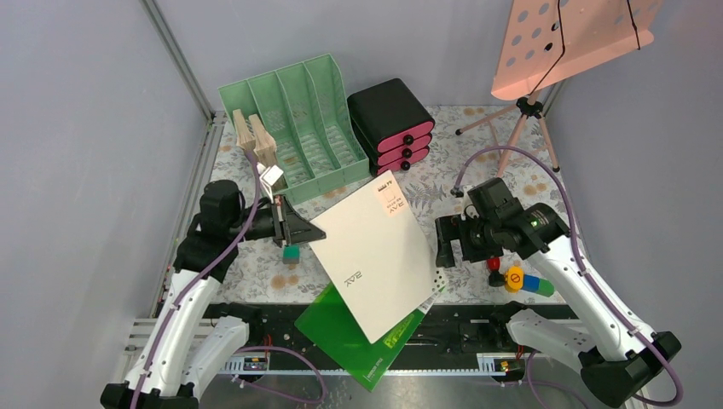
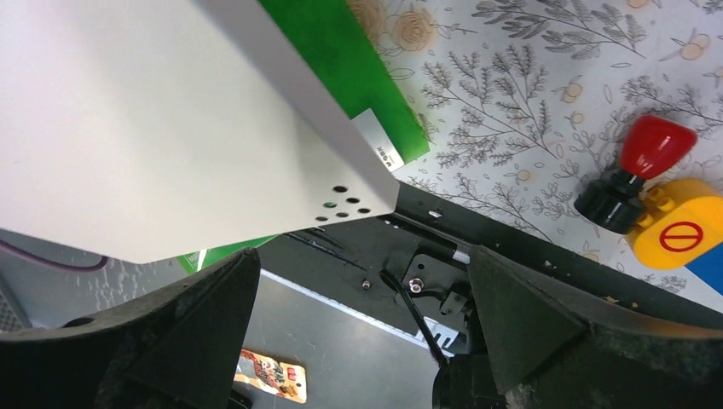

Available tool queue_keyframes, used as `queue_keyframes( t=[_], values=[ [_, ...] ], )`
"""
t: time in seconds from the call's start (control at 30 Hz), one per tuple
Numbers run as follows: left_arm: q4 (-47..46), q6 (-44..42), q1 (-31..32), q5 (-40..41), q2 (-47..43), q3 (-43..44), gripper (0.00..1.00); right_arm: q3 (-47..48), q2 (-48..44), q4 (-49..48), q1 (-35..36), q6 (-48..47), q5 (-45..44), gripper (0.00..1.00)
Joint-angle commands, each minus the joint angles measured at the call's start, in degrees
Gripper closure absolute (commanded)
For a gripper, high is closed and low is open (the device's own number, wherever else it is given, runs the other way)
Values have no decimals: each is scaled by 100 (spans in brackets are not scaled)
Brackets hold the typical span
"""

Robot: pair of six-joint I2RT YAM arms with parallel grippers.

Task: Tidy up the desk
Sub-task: Pick up the folder from the center of the board, then place the folder in the storage box.

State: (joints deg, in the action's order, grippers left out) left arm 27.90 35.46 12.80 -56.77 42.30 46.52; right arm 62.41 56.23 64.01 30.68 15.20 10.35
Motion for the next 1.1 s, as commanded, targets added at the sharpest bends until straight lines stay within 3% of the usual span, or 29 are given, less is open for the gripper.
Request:
queue_keyframes(
  t=[0.0,0.2,0.63,0.87,1.07],
  values=[
    [-117,38,3,284,-36,753,100,78,-72,50,-19,231,-576,0],
    [287,-249,3,1063,5,1402,100,-80,-151,42,-18,376,-788,1],
    [1641,-929,3,3604,172,2727,100,-963,-526,-546,-18,1003,-680,0],
    [1816,-992,3,5263,15,3026,100,-1311,-709,-831,-20,1241,-501,1],
    [1529,-983,1,6040,-56,3143,100,-1717,-915,-1165,-23,1562,-258,1]
  ],
)
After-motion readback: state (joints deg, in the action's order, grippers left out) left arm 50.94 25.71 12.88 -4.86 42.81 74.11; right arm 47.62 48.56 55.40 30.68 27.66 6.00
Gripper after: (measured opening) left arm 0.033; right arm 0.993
